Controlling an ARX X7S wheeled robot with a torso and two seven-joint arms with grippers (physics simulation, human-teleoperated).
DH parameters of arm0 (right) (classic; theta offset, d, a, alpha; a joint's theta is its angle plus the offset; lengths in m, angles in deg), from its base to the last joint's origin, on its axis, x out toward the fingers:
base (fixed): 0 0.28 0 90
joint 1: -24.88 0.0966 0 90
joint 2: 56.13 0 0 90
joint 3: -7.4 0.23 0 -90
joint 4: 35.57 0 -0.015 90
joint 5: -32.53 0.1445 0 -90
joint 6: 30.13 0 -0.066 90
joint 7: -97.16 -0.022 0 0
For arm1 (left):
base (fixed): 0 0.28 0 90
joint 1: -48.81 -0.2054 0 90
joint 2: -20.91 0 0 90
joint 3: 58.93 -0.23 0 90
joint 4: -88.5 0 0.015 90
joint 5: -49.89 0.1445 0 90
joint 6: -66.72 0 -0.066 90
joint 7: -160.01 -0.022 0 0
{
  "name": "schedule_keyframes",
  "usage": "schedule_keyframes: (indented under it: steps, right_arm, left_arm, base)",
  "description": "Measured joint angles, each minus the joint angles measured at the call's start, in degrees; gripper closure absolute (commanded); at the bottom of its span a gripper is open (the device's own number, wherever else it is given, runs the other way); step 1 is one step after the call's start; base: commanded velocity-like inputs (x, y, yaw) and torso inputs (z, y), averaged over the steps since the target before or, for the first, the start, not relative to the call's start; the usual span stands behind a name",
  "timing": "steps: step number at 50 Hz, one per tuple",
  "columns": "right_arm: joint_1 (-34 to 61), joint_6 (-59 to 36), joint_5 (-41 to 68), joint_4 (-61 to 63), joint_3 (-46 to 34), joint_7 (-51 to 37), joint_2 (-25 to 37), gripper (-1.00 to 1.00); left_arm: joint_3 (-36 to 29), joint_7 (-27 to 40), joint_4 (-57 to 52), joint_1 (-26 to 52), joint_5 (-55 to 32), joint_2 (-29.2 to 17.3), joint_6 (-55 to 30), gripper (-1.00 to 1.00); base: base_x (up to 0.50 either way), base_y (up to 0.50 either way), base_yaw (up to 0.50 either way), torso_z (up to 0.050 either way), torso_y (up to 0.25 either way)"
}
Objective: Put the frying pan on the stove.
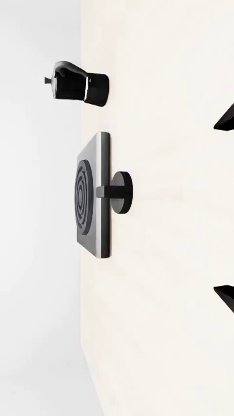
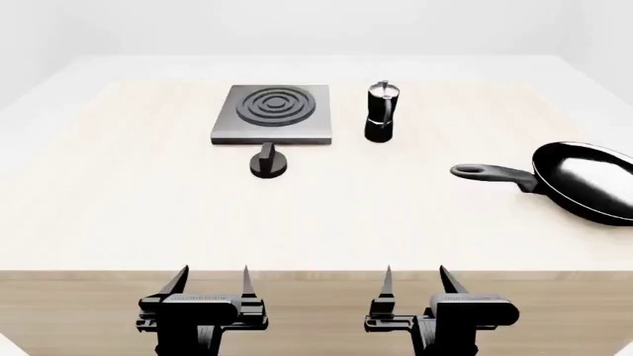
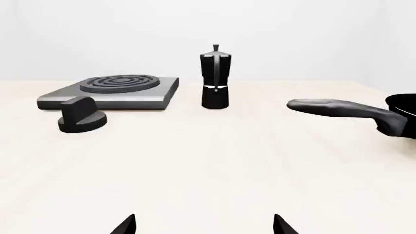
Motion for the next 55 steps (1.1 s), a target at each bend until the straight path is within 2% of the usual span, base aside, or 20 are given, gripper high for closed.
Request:
schedule_keyframes:
  steps: [20, 29, 37, 51, 55]
  right_arm:
    - [-0.05, -1.06, 4.37, -0.25, -2.21, -2.10, 2.16, -1.00]
    - [-1.31, -2.47, 3.10, 4.58, -3.48, -5.06, 3.25, -1.00]
    - [-2.46, -7.84, 1.16, 17.47, -4.59, -7.60, 4.26, -1.00]
    - [0.50, -23.16, -2.18, 44.17, -7.79, -9.57, 5.84, -1.00]
    - [1.98, -26.97, -4.34, 49.26, -9.84, -9.88, 6.38, -1.00]
  left_arm:
    - [-2.65, 4.03, 0.02, 0.48, -1.57, -2.50, -2.42, -1.00]
    - [-3.16, 5.71, -2.89, 0.05, -2.03, -3.73, -3.29, -1.00]
    - [-3.43, 6.76, -12.96, -1.56, -3.65, -4.55, -7.00, -1.00]
    - [-5.01, 8.42, -40.81, -3.32, -7.02, -6.63, -19.69, -1.00]
    - [-6.00, 10.55, -47.15, -2.88, -8.68, -8.66, -22.53, -1.00]
  base:
    - [0.00, 0.00, 0.00, 0.000, 0.000]
    - [0.00, 0.00, 0.00, 0.000, 0.000]
    - [0.00, 0.00, 0.00, 0.000, 0.000]
    - [0.00, 0.00, 0.00, 0.000, 0.000]
    - [0.00, 0.00, 0.00, 0.000, 0.000]
